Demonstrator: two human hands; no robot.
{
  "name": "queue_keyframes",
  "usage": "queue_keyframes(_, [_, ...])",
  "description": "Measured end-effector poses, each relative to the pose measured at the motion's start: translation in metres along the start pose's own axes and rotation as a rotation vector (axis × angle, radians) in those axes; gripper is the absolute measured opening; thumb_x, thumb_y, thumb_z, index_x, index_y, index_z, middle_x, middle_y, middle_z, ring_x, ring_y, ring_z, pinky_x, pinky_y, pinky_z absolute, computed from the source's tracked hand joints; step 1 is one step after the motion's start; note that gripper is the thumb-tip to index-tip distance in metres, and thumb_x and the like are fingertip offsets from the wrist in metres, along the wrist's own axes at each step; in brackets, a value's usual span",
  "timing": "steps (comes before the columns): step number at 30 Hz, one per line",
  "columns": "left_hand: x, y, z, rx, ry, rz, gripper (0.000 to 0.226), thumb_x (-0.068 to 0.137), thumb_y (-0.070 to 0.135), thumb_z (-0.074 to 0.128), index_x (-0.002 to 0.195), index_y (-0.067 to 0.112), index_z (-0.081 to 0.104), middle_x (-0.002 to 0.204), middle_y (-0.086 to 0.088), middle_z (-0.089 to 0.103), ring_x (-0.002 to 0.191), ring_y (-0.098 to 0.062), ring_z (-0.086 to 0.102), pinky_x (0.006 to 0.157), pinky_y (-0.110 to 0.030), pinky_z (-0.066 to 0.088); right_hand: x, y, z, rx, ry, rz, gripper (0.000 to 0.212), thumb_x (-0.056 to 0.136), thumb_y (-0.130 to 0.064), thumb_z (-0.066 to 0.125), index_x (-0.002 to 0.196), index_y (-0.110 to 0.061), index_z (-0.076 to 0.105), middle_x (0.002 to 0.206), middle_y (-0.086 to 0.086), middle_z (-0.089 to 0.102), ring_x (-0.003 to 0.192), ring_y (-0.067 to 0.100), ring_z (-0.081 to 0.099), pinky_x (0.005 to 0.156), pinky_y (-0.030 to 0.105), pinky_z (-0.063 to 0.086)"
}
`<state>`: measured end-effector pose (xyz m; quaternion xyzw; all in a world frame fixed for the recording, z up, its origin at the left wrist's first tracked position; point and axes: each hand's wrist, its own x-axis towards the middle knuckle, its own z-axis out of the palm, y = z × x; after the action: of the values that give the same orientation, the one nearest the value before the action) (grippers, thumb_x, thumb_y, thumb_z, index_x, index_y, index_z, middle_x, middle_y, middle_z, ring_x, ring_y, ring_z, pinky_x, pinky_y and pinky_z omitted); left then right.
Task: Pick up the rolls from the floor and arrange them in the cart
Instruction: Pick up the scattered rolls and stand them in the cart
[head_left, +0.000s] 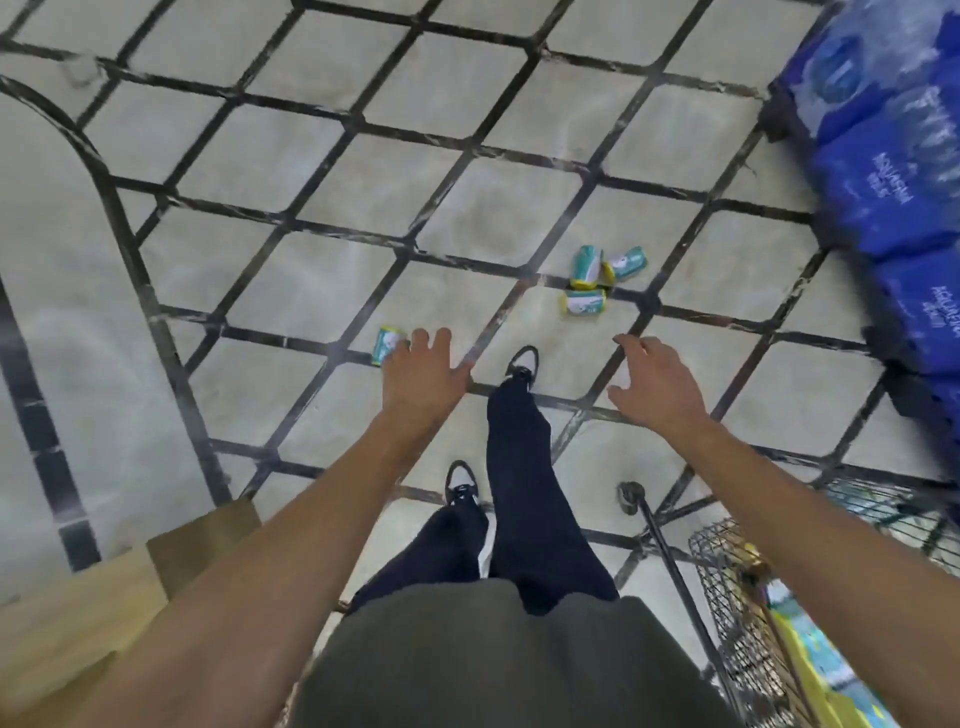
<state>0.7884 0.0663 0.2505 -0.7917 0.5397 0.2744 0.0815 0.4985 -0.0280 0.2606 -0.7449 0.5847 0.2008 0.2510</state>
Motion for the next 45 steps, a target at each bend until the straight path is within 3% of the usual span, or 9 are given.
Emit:
queue_keyframes(5, [0.088, -0.023, 0.040, -0.062, -0.117, -0.129, 0.063, 0.100, 0.053, 0.043, 0.148, 0.013, 0.037, 0.144, -0.018, 0.044, 0.124, -0.040, 0.049, 0.097, -0.050, 0.043, 0.127, 0.021, 0.024, -0.096, -0.098, -0.004, 0.079, 0.084, -0.029, 0.071, 0.154, -0.014, 0.037, 0.149, 0.022, 0.044, 0.142, 0.039, 0.034, 0.114, 0.046, 0.032])
queue_keyframes(10, [0.200, -0.054, 0.119, -0.073, -0.193, -0.231, 0.064, 0.100, 0.049, 0.047, 0.151, 0.012, 0.034, 0.145, -0.020, 0.043, 0.125, -0.043, 0.048, 0.100, -0.054, 0.043, 0.264, 0.026, 0.072, -0.174, -0.169, -0.088, 0.084, 0.083, -0.028, 0.074, 0.154, -0.009, 0.035, 0.144, 0.022, 0.046, 0.134, 0.042, 0.040, 0.109, 0.048, 0.036])
queue_keyframes(17, [0.349, -0.129, 0.288, -0.093, -0.259, -0.346, 0.072, 0.095, 0.042, 0.059, 0.150, 0.008, 0.028, 0.141, -0.023, 0.042, 0.125, -0.048, 0.047, 0.097, -0.061, 0.044, 0.446, 0.054, 0.209, -0.272, -0.207, -0.128, 0.083, 0.080, -0.025, 0.077, 0.149, -0.006, 0.037, 0.138, 0.022, 0.049, 0.128, 0.042, 0.046, 0.103, 0.049, 0.043])
queue_keyframes(23, [0.424, -0.214, 0.415, -0.156, -0.197, -0.669, 0.092, 0.085, 0.037, 0.074, 0.152, 0.004, 0.021, 0.144, -0.025, 0.037, 0.134, -0.045, 0.038, 0.101, -0.062, 0.040, 0.553, 0.106, 0.326, -0.316, -0.207, -0.101, 0.088, 0.072, -0.015, 0.083, 0.145, -0.005, 0.036, 0.141, 0.025, 0.044, 0.130, 0.045, 0.042, 0.102, 0.055, 0.042])
queue_keyframes(28, [0.448, -0.258, 0.477, -0.184, -0.153, -0.784, 0.106, 0.078, 0.033, 0.082, 0.154, 0.002, 0.015, 0.150, -0.024, 0.033, 0.140, -0.040, 0.032, 0.105, -0.060, 0.037, 0.599, 0.134, 0.380, -0.304, 0.008, -0.131, 0.084, 0.067, 0.002, 0.068, 0.144, -0.002, 0.034, 0.130, 0.031, 0.044, 0.115, 0.050, 0.046, 0.091, 0.059, 0.043])
queue_keyframes(32, [0.464, -0.271, 0.492, -0.267, -0.053, -0.867, 0.096, 0.077, 0.031, 0.082, 0.147, 0.003, 0.024, 0.142, -0.023, 0.041, 0.132, -0.046, 0.043, 0.105, -0.058, 0.040, 0.617, 0.153, 0.388, -0.341, 0.146, -0.180, 0.070, 0.079, -0.010, 0.065, 0.143, -0.008, 0.038, 0.126, 0.028, 0.044, 0.107, 0.048, 0.047, 0.088, 0.055, 0.037])
queue_keyframes(38, [0.478, -0.255, 0.481, -0.354, -0.056, -0.875, 0.084, 0.079, 0.037, 0.082, 0.138, 0.003, 0.033, 0.138, -0.021, 0.044, 0.129, -0.041, 0.045, 0.104, -0.050, 0.043, 0.614, 0.130, 0.391, -0.236, 0.070, -0.158, 0.075, 0.074, -0.030, 0.080, 0.136, -0.007, 0.045, 0.126, 0.029, 0.049, 0.113, 0.048, 0.047, 0.091, 0.055, 0.039])
queue_keyframes(42, [0.495, -0.216, 0.479, -0.414, -0.056, -0.752, 0.083, 0.073, 0.045, 0.082, 0.131, 0.008, 0.036, 0.128, -0.017, 0.047, 0.118, -0.038, 0.052, 0.098, -0.051, 0.049, 0.609, 0.093, 0.403, -0.097, 0.005, -0.188, 0.081, 0.074, -0.035, 0.083, 0.142, -0.012, 0.046, 0.127, 0.024, 0.048, 0.115, 0.044, 0.046, 0.090, 0.054, 0.043])
queue_keyframes(45, [0.515, -0.186, 0.478, -0.443, -0.066, -0.616, 0.083, 0.070, 0.046, 0.083, 0.126, 0.006, 0.037, 0.123, -0.017, 0.047, 0.110, -0.038, 0.053, 0.095, -0.050, 0.051, 0.610, 0.078, 0.415, 0.038, -0.009, -0.073, 0.097, 0.072, -0.047, 0.086, 0.151, -0.015, 0.038, 0.133, 0.023, 0.046, 0.120, 0.043, 0.046, 0.095, 0.053, 0.046])
